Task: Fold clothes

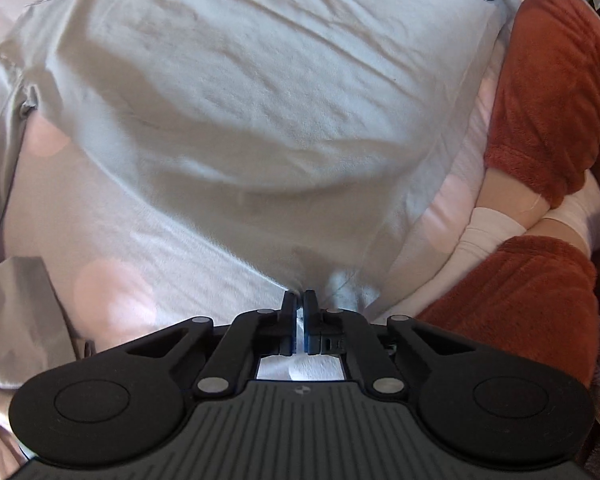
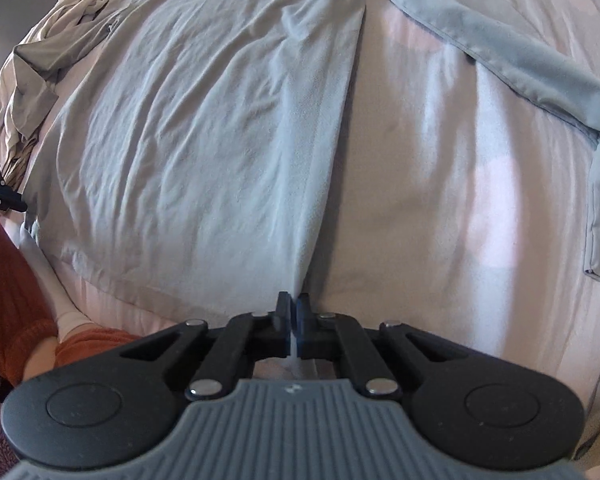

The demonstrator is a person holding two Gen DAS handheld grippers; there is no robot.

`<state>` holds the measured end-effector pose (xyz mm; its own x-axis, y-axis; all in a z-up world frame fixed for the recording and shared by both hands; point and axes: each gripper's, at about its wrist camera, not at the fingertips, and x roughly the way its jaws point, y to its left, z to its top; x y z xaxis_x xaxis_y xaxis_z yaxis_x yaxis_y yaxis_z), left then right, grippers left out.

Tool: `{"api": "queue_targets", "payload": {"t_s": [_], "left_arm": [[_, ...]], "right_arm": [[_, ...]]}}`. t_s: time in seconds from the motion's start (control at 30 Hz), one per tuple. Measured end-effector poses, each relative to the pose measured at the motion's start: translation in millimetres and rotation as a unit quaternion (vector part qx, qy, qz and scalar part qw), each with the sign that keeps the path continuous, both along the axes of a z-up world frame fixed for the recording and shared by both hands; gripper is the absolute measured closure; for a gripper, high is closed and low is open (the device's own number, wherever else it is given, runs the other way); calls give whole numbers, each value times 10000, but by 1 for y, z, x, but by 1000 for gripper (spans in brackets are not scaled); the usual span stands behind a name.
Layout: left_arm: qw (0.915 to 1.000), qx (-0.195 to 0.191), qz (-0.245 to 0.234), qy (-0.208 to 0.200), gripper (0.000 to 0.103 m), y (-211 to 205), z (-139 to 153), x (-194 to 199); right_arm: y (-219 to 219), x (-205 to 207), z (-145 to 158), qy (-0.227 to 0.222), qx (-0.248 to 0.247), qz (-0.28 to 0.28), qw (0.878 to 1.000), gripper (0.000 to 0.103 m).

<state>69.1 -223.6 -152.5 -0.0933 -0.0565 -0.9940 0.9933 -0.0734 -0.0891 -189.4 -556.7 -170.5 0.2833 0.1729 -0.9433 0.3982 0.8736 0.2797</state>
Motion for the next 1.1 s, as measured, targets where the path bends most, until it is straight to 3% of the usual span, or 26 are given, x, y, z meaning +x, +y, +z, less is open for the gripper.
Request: {"api": "queue_targets", "payload": {"t_s": [0.17,0.4,0.5,0.63,0.73,0.93,1.0,1.1], "left_arm": [[9998,134,129,-65,103,7,-6,5],[9983,520,218,-177,103,8,-21,12],[9985,390,358,-171,103,11,-16,18],[9961,-62,843,-259,100,16,0,38],[9896,-346,1328,-441,98,22,12,60],[9658,-924,2197,-1024,87,41,30,98],[9560,-1097,2376,-1324,87,46,33,108],[9473,-1266,2388,-1720,83,46,27,111]], "right_arm": [[5,-3,5,309,-185,196,9992,102],[3,-3,-23,622,-226,171,9977,103],[3,-7,-25,675,-269,163,9972,103],[-3,-14,-10,261,-333,-87,9991,98],[-4,-13,3,-79,-538,-313,9980,98],[2,9,29,-899,-931,-883,9877,95],[5,21,34,-1159,-1090,-1128,9808,81],[8,35,31,-1614,-903,-1607,9695,76]]}}
